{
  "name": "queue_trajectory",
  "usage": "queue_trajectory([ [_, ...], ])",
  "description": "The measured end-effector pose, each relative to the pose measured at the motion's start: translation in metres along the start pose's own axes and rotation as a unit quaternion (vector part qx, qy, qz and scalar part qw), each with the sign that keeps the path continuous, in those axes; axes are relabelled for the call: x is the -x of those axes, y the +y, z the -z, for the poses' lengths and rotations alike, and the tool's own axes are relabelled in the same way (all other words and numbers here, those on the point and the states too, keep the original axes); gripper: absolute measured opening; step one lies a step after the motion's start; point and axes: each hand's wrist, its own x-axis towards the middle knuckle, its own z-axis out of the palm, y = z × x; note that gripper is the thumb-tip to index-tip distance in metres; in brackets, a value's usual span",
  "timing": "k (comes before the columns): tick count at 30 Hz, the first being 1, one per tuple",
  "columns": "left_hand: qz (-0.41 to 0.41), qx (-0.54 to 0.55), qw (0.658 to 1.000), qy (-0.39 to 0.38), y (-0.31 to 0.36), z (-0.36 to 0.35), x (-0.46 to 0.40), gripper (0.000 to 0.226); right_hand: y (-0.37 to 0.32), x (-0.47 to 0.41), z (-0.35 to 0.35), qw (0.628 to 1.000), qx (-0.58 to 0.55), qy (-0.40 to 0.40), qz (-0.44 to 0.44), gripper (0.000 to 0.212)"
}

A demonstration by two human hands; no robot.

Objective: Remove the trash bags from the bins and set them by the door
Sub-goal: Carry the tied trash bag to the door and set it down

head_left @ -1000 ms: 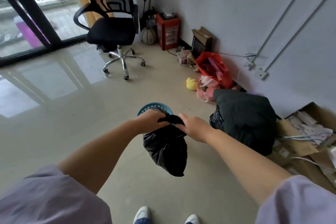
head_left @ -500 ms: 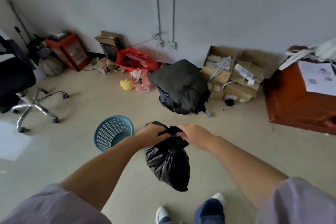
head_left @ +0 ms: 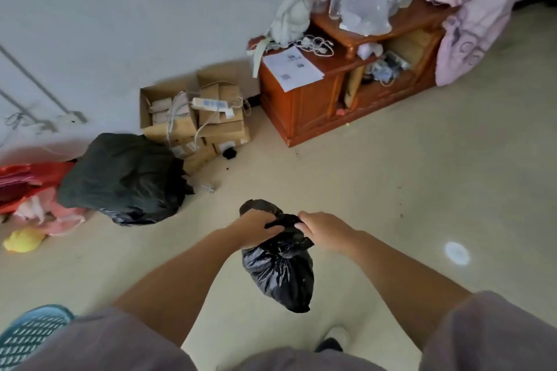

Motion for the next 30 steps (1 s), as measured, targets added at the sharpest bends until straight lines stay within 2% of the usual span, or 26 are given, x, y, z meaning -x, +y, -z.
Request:
queue_trajectory([
  [7,-0.113,-0.069,0.989,-0.066,0.167,-0.013,-0.131,0.039,0.166,0.084,0.047,0.990,-0.039,0.052,-0.129,0.029],
  [13,-0.193,-0.121,0.968,-0.109,0.266,-0.011,-0.234,0.037,0.276,0.112,0.086,0.970,-0.100,0.069,-0.210,0.024],
  [21,-0.282,-0.190,0.931,-0.132,0.368,0.041,-0.389,0.034,0.413,0.080,0.171,0.939,-0.132,0.106,-0.300,0.019],
  [30,-0.359,-0.221,0.891,-0.170,0.471,0.106,-0.569,0.032,0.548,0.041,0.266,0.891,-0.209,0.166,-0.367,0.025],
])
